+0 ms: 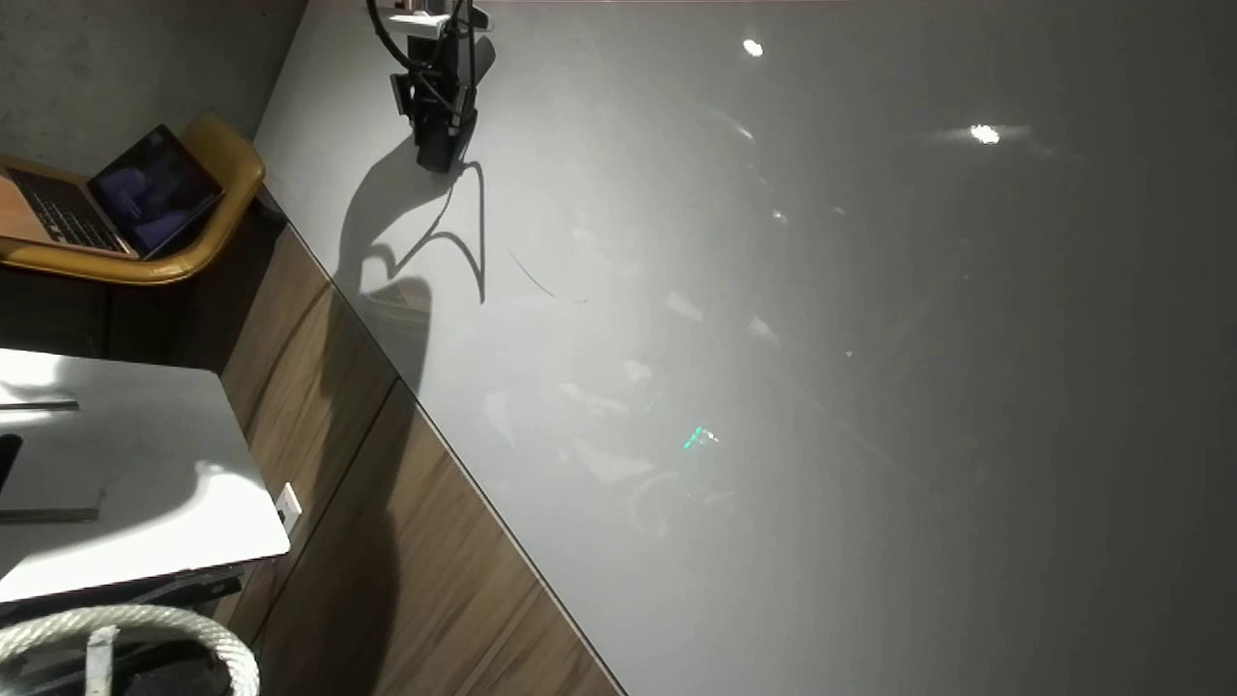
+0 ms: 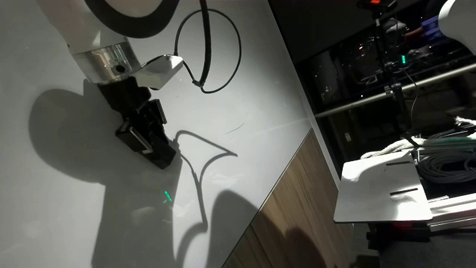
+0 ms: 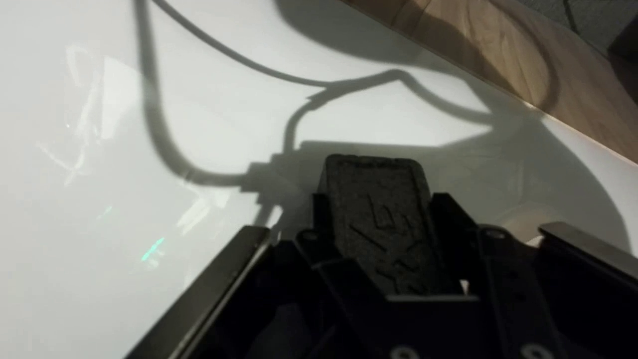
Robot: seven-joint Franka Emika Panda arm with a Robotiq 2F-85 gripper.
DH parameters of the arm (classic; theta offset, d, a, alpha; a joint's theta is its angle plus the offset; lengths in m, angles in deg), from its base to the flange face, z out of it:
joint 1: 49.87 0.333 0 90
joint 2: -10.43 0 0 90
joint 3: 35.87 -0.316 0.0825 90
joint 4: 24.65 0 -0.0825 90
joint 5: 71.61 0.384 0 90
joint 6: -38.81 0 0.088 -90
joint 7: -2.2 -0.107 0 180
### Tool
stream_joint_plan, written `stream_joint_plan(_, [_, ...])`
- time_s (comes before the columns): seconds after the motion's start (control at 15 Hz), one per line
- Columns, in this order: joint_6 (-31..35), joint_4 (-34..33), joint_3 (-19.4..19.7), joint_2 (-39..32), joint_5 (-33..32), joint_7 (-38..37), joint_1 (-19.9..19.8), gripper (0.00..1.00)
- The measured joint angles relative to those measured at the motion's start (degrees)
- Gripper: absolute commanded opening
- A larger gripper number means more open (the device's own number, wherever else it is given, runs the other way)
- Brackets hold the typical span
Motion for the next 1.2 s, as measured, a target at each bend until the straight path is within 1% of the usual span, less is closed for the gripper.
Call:
stream_joint_plan(0.4, [-5.7, -9.9, 0.0, -4.1, 0.1, 0.0, 2.7, 0.29])
stream_joint_plan(0.67, [-6.8, -15.7, 0.1, -7.6, 0.2, 0.1, 5.0, 0.29])
stream_joint_plan(0.93, [-7.8, -19.2, 0.6, -10.1, 0.5, 0.2, 6.2, 0.29])
stream_joint_plan(1.2, [-8.0, -19.5, 0.4, -10.2, 1.4, 0.3, 5.6, 0.29])
